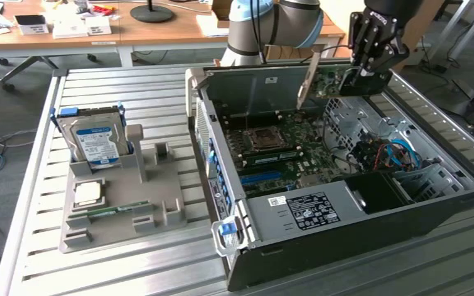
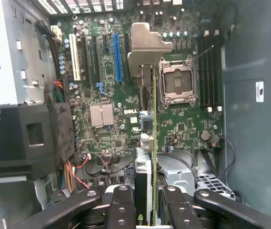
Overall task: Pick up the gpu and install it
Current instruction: 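Insert the gpu into the slot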
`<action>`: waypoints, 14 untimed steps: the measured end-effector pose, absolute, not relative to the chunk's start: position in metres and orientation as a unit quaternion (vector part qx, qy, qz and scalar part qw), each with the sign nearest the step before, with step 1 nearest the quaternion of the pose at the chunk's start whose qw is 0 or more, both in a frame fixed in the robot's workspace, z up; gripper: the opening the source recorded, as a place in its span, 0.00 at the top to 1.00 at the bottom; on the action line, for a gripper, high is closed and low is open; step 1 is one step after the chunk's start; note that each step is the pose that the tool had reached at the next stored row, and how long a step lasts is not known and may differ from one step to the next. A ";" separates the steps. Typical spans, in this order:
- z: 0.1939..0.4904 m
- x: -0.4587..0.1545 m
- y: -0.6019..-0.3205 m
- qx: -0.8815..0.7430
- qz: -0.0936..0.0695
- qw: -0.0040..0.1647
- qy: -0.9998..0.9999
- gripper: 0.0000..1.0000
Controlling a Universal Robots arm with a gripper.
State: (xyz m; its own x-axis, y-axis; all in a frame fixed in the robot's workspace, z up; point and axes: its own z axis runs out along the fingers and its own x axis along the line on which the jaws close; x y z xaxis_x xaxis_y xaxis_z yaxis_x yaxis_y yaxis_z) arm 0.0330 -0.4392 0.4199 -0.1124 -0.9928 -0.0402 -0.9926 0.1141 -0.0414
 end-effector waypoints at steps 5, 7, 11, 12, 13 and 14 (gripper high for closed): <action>0.417 0.031 -0.440 -0.666 -0.001 0.030 0.745 0.73; 0.416 0.030 -0.440 -0.667 -0.001 0.030 0.745 0.73; 0.415 0.030 -0.440 -0.667 -0.001 0.029 0.744 0.73; 0.415 0.030 -0.440 -0.667 -0.001 0.029 0.744 0.73; 0.415 0.030 -0.440 -0.667 -0.001 0.029 0.744 0.73; 0.415 0.030 -0.440 -0.667 -0.001 0.029 0.744 0.73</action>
